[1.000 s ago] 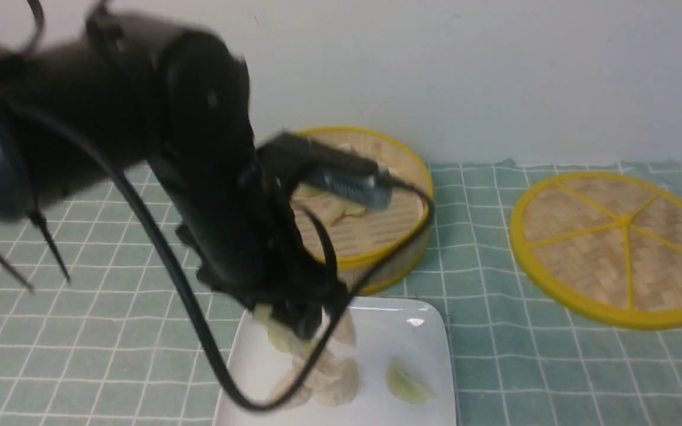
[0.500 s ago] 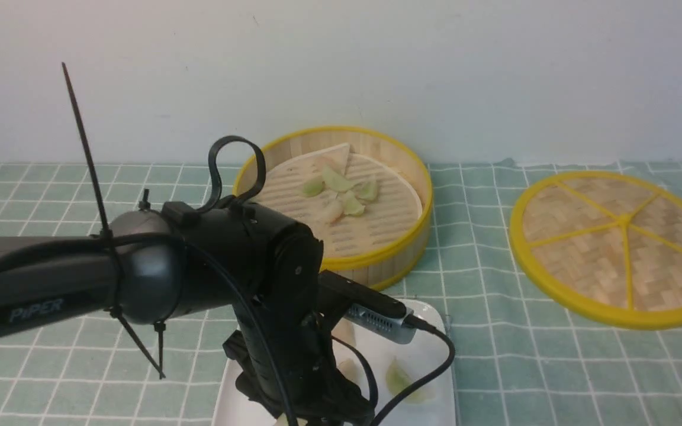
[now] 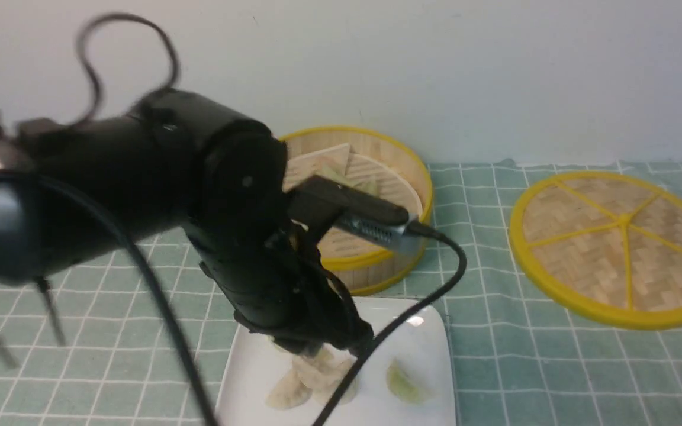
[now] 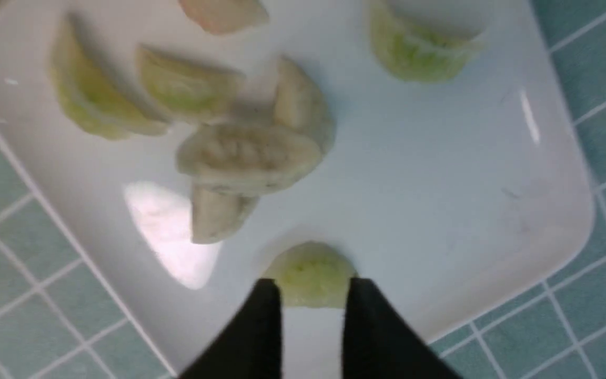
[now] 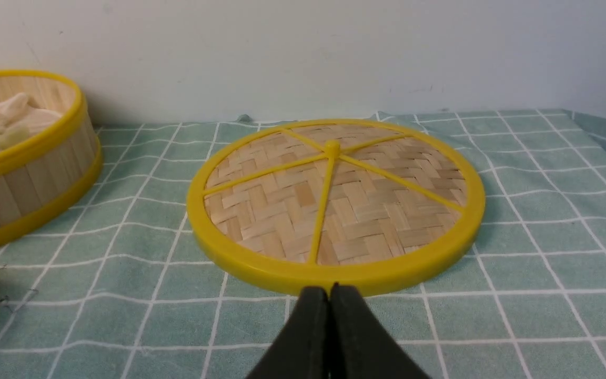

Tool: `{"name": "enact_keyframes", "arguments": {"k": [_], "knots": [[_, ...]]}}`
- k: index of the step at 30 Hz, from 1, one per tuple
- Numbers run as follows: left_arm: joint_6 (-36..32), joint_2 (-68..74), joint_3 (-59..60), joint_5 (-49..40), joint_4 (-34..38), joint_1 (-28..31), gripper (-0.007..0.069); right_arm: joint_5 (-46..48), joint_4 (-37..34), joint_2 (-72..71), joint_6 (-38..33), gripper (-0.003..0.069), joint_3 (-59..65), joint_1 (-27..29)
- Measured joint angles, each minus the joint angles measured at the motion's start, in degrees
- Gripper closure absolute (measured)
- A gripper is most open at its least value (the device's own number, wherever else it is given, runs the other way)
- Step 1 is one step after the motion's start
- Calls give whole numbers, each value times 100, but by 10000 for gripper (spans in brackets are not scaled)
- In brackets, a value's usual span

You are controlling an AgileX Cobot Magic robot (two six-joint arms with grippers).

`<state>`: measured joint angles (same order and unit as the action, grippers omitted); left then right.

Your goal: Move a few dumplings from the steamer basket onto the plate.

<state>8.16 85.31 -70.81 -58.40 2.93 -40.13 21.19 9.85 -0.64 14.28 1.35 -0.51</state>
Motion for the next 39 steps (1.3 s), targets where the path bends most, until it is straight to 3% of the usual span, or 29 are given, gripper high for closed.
{"name": "enact_keyframes", "arguments": {"k": [5, 11, 15, 32, 35, 39], "knots": [[217, -1631, 573, 987, -173, 0, 628, 0, 0, 0, 0, 673, 0, 0], [245, -3590, 2260, 2950, -202, 0, 631, 0, 0, 0, 0, 673, 0, 0], [256, -4539, 3192, 3720, -190, 0, 631, 0, 0, 0, 0, 673, 0, 0], [139, -6449, 3979, 3791, -706, 19, 631, 0, 0, 0, 91, 673, 0, 0], [-146, -6809, 4314, 3799, -595, 331, 631, 0, 0, 0, 105, 673, 0, 1], [-490, -7466, 5216, 4054, -181, 1275, 631, 0, 0, 0, 110, 673, 0, 6]]}}
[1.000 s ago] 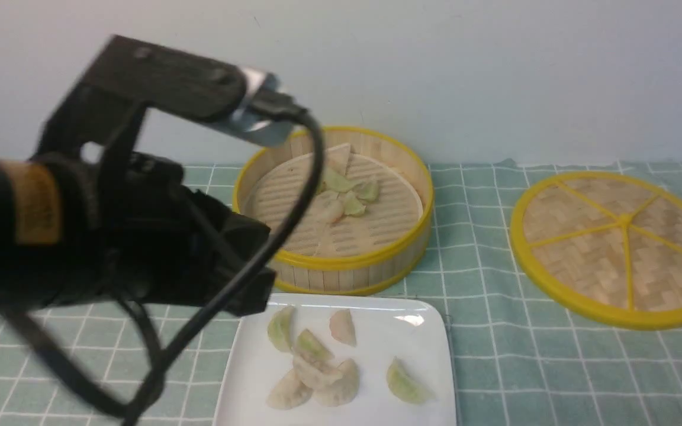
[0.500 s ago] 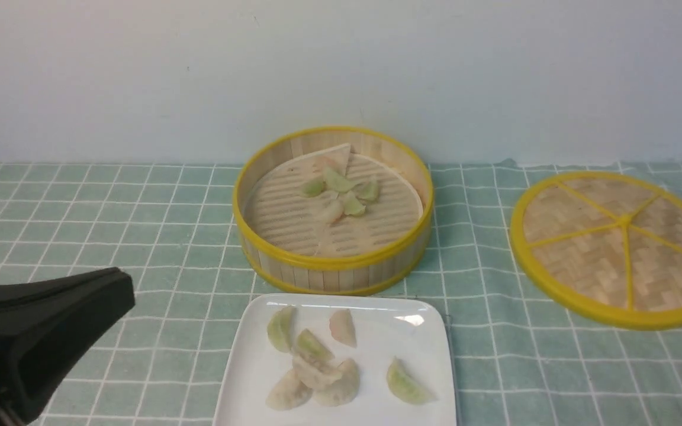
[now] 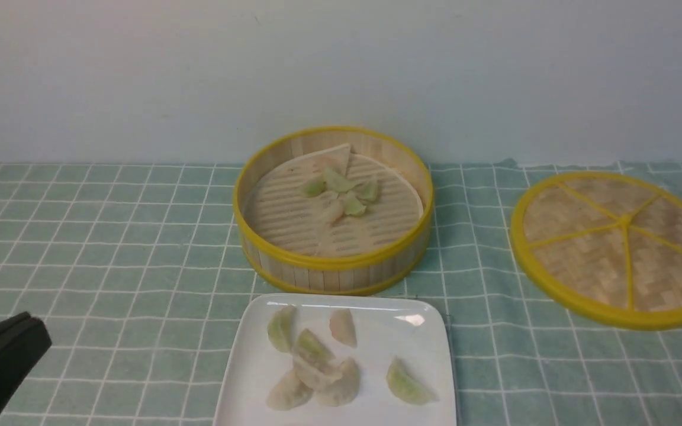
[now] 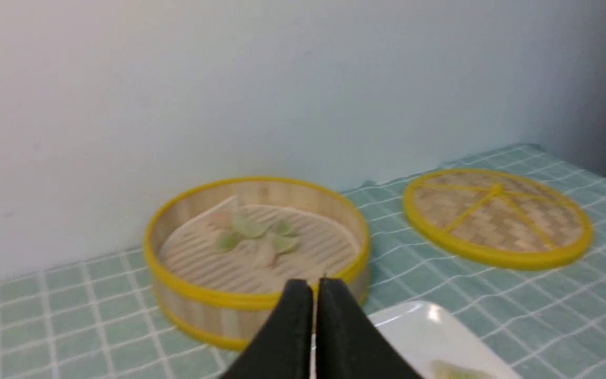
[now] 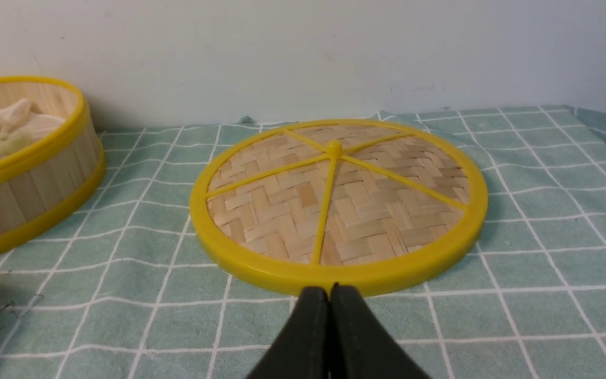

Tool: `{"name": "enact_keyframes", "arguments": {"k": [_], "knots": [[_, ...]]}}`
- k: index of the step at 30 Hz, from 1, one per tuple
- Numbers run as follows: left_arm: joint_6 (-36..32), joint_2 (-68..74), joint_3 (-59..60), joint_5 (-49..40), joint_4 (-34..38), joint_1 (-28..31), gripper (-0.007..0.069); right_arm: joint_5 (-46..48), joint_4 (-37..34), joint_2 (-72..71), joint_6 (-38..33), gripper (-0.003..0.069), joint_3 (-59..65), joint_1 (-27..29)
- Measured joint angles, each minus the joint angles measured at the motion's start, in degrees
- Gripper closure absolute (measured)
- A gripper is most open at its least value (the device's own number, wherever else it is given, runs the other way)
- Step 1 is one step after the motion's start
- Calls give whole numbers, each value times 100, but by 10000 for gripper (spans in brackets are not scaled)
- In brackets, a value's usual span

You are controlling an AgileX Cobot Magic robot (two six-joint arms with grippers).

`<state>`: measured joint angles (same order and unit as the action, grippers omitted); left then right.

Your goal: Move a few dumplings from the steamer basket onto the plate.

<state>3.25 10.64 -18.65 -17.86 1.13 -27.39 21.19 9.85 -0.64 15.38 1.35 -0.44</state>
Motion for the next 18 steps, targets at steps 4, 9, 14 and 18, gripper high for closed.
{"name": "enact_keyframes", "arguments": {"k": [4, 9, 14, 18], "knots": [[-110, -819, 1081, 174, 110, 1201, 631, 0, 0, 0, 0, 673, 0, 0], [-128, -1122, 1966, 121, 121, 2307, 631, 0, 0, 0, 0, 673, 0, 0], [-202, -1128, 2029, -161, 121, 2437, 631, 0, 0, 0, 0, 673, 0, 0], [-215, -1128, 2029, -321, 121, 2447, 631, 0, 0, 0, 0, 673, 0, 0]]}}
